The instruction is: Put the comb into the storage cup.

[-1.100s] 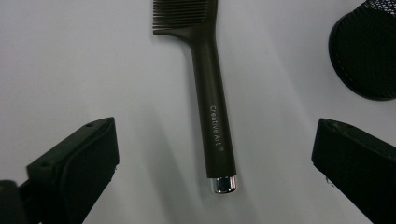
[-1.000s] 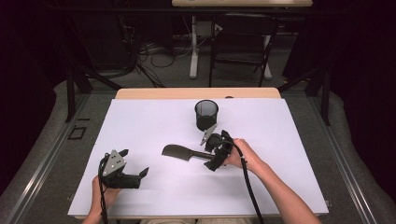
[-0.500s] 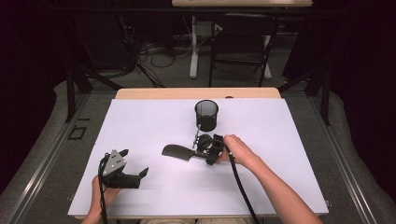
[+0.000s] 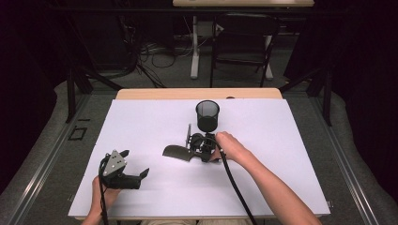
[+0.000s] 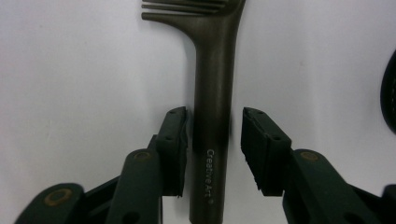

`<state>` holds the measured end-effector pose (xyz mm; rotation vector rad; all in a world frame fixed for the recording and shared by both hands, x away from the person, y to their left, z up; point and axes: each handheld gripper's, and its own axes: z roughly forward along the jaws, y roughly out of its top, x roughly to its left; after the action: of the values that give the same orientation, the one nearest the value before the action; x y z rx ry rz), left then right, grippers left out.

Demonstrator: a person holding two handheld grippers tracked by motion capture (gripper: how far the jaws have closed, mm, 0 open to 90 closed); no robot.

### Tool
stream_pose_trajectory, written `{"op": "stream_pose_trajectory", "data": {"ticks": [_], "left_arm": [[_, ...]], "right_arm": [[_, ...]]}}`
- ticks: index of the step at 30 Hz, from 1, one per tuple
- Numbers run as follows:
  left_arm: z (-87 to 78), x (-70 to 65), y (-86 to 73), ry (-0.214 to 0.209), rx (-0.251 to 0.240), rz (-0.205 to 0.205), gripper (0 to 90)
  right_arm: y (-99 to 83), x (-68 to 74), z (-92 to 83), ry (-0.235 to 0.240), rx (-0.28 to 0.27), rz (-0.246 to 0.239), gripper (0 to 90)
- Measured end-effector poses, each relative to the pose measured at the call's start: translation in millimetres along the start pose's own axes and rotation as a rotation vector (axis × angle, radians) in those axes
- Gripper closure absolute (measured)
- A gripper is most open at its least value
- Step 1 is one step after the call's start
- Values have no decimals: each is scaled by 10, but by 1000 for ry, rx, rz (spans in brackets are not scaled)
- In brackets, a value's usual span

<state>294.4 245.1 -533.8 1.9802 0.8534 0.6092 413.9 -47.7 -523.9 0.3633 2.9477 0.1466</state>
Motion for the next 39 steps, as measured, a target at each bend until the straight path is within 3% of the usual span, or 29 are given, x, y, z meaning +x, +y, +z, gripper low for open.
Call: {"op": "stream_pose_trajectory", "data": {"ticks": [5, 10, 17, 22, 27, 39], "left_arm": [[-2, 6, -1, 0, -2, -4, 2], [-1, 5, 0, -1, 0, -3, 2], [-6, 17, 0, 3, 3, -3, 2], [-11, 16, 3, 7, 0, -5, 2], [-10, 14, 4, 8, -1, -6, 2], [-7, 20, 3, 12, 2, -7, 2]], "right_arm": [[63, -5, 49, 14, 24, 3, 712], [64, -22, 46, 20, 25, 19, 728], [-37, -34, -79, 34, -93, 88, 730], [-116, -24, -159, 41, -147, 104, 730], [-255, 7, -219, 42, -241, 137, 730], [-441, 46, -238, 40, -330, 169, 729]]}}
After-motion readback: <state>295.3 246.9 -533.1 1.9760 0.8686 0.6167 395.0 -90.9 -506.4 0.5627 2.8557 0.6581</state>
